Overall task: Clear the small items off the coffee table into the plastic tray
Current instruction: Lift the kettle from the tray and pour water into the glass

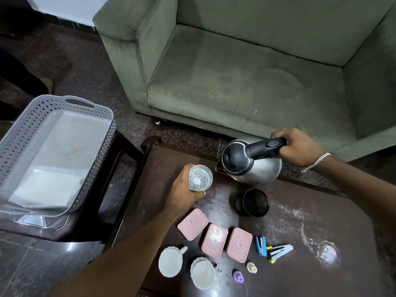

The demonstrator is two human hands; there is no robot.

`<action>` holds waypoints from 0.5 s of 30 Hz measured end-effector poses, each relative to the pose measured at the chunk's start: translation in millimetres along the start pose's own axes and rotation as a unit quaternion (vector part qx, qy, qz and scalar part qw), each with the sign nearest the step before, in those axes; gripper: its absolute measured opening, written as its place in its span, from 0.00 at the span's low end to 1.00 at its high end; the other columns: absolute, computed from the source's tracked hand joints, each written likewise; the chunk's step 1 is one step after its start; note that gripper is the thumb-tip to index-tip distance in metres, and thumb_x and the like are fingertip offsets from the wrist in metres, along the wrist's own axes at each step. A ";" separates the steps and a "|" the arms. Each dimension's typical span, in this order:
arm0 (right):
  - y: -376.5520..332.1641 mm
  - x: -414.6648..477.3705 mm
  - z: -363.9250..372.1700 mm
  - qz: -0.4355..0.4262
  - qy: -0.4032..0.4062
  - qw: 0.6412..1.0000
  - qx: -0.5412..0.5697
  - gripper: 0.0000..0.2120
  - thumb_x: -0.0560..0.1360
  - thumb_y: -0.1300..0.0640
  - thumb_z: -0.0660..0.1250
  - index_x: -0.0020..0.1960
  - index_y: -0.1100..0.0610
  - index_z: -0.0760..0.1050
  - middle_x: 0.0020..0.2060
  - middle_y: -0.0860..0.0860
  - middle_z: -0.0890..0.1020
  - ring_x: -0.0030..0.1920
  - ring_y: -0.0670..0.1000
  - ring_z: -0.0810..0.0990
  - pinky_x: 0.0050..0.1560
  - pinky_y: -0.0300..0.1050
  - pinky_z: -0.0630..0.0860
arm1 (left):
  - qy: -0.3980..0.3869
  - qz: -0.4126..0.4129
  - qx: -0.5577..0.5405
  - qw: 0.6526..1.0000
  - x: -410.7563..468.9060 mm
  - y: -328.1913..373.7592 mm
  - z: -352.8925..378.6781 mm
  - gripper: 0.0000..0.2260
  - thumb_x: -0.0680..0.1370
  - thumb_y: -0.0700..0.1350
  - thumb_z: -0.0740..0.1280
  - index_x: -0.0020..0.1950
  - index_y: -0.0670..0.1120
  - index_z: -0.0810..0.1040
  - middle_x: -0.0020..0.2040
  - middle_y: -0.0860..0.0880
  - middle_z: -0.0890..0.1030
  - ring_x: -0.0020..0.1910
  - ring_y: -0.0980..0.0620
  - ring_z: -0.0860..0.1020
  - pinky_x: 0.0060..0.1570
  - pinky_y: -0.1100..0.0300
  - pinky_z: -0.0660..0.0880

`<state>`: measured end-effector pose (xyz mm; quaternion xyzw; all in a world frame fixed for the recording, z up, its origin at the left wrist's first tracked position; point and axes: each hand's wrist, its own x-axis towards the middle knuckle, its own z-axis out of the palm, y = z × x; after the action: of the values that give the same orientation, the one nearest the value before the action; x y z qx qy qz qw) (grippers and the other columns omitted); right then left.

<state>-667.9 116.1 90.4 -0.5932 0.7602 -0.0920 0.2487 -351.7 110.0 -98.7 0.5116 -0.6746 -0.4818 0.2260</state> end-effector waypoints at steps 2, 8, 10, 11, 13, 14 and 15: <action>13.0 2.1 4.0 0.025 -0.015 0.997 0.073 0.08 0.66 0.72 0.68 0.33 0.63 0.72 0.30 0.56 0.75 0.33 0.54 0.71 0.34 0.46 0.67 | -0.001 -0.005 0.003 1.000 1.9 -3.9 0.8 0.35 0.62 0.45 0.80 0.65 0.54 0.70 0.58 0.56 0.79 0.57 0.52 0.80 0.59 0.51 0.78; 41.1 5.4 10.9 0.063 0.019 0.975 0.213 0.07 0.68 0.78 0.66 0.40 0.69 0.76 0.33 0.53 0.74 0.37 0.48 0.71 0.40 0.45 0.70 | -0.005 -0.010 0.000 1.000 3.6 -14.1 7.7 0.36 0.61 0.45 0.81 0.65 0.55 0.70 0.58 0.56 0.80 0.57 0.53 0.80 0.59 0.53 0.79; 38.6 4.7 10.9 0.089 0.049 0.964 0.245 0.10 0.68 0.78 0.66 0.39 0.64 0.78 0.28 0.47 0.75 0.31 0.43 0.72 0.33 0.35 0.70 | -0.006 -0.013 -0.002 1.000 4.0 -15.1 10.8 0.35 0.61 0.46 0.81 0.64 0.56 0.70 0.57 0.57 0.80 0.56 0.54 0.80 0.58 0.53 0.79; 33.2 3.4 10.1 0.099 0.063 0.957 0.267 0.12 0.67 0.76 0.66 0.37 0.60 0.79 0.25 0.43 0.75 0.28 0.40 0.71 0.28 0.31 0.68 | -0.007 -0.016 -0.005 1.000 4.6 -15.6 12.6 0.35 0.61 0.47 0.81 0.64 0.56 0.69 0.57 0.57 0.80 0.56 0.54 0.80 0.57 0.53 0.79; 20.5 2.3 8.2 0.108 0.092 0.941 0.307 0.13 0.63 0.70 0.66 0.34 0.53 0.81 0.24 0.42 0.77 0.26 0.39 0.73 0.25 0.31 0.69 | -0.010 -0.018 -0.011 1.000 6.2 -15.9 15.1 0.36 0.60 0.48 0.81 0.63 0.58 0.69 0.56 0.58 0.80 0.54 0.56 0.80 0.56 0.54 0.79; 14.6 2.8 6.7 0.114 0.105 0.935 0.319 0.13 0.62 0.68 0.66 0.35 0.52 0.82 0.26 0.44 0.79 0.28 0.41 0.75 0.28 0.34 0.72 | -0.013 -0.019 -0.013 1.000 6.9 -15.9 15.8 0.36 0.60 0.49 0.82 0.63 0.59 0.69 0.55 0.59 0.81 0.53 0.58 0.80 0.55 0.54 0.79; 8.5 3.6 5.1 0.119 0.115 0.931 0.327 0.14 0.62 0.69 0.66 0.37 0.52 0.83 0.29 0.46 0.80 0.30 0.44 0.77 0.32 0.38 0.74 | -0.017 -0.021 -0.019 0.999 7.2 -16.3 16.4 0.37 0.60 0.49 0.82 0.63 0.60 0.68 0.55 0.59 0.80 0.53 0.60 0.80 0.56 0.54 0.79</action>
<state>-673.3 115.9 81.4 -0.3702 0.7763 -0.3723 0.3489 -359.9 110.1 -121.5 0.5129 -0.6585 -0.5075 0.2138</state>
